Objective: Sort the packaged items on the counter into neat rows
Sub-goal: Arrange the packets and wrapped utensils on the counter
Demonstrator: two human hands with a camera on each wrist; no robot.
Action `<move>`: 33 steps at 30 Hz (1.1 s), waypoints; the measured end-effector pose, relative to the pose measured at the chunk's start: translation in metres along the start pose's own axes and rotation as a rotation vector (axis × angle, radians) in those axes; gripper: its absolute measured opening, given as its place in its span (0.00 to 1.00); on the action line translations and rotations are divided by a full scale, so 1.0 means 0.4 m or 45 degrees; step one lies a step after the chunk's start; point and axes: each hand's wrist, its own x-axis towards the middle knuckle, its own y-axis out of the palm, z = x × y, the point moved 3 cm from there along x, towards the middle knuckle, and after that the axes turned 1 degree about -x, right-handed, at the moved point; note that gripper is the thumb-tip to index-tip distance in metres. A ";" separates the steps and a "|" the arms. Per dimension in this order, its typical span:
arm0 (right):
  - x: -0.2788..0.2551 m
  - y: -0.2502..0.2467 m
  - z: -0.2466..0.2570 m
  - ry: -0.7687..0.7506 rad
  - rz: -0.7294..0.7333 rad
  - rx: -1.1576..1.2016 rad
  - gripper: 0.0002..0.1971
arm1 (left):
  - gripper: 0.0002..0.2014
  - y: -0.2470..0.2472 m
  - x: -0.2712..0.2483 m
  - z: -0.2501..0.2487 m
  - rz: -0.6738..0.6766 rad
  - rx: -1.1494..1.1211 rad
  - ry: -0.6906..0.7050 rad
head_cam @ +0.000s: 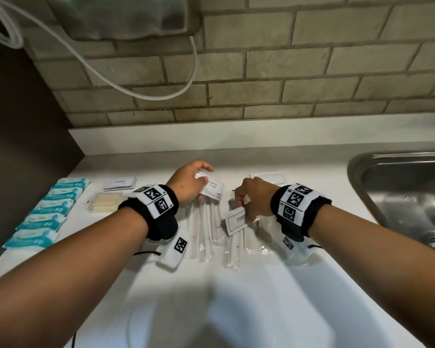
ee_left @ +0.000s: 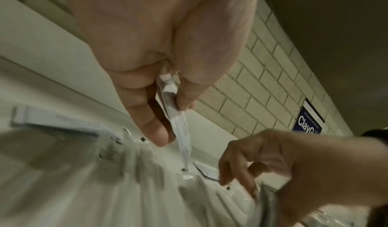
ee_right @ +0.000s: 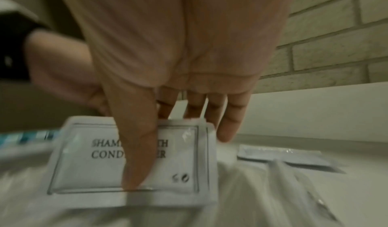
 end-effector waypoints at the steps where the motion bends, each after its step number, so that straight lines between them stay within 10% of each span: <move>1: -0.002 -0.008 -0.010 0.003 0.002 0.147 0.14 | 0.10 0.014 0.004 -0.003 0.028 -0.041 -0.026; 9: 0.005 -0.158 -0.073 -0.002 -0.294 0.683 0.16 | 0.40 0.107 0.010 -0.086 0.366 -0.652 -0.208; 16: 0.051 -0.154 -0.119 0.115 -0.185 0.794 0.22 | 0.07 0.083 0.073 -0.106 0.096 -0.478 -0.020; 33: 0.240 -0.046 -0.223 0.368 0.065 -0.280 0.18 | 0.07 0.019 0.101 0.031 -0.063 -0.447 -0.112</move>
